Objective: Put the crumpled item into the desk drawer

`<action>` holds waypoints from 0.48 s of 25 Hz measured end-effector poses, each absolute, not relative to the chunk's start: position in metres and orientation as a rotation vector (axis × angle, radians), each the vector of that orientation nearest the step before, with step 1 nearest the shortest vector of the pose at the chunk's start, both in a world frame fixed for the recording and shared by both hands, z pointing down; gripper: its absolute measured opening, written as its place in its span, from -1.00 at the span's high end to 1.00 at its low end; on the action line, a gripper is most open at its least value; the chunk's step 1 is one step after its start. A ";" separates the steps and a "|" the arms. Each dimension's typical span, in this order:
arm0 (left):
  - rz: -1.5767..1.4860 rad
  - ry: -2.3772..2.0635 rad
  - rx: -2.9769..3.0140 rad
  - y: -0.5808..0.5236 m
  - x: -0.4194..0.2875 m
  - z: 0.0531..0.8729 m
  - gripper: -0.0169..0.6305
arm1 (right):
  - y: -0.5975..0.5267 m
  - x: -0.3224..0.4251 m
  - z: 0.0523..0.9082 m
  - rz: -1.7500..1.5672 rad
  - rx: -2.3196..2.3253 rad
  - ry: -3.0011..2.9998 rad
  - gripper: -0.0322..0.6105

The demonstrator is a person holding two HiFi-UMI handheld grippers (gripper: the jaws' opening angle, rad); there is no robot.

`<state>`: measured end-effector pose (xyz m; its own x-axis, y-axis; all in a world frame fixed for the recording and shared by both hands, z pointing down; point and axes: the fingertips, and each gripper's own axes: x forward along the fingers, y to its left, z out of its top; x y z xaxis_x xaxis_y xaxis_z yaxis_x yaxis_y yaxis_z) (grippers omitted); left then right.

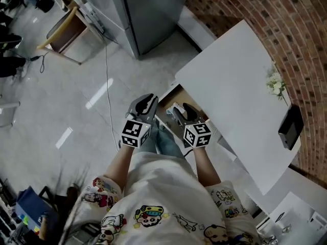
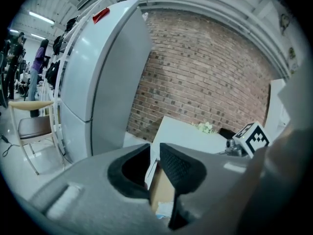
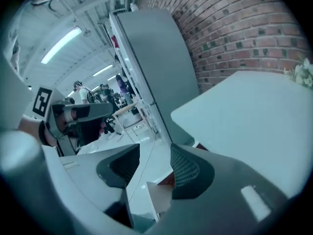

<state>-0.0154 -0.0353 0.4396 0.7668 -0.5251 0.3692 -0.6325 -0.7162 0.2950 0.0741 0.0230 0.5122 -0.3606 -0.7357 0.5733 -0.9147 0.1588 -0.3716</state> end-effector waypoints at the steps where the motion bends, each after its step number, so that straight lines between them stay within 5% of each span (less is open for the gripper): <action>1: 0.353 -0.862 2.576 -0.033 -0.012 0.428 0.78 | 0.023 0.078 0.495 0.973 1.629 -2.199 0.26; 12: 0.228 -0.519 2.815 0.007 0.058 0.315 0.78 | 0.044 0.146 0.320 0.615 1.968 -2.327 0.38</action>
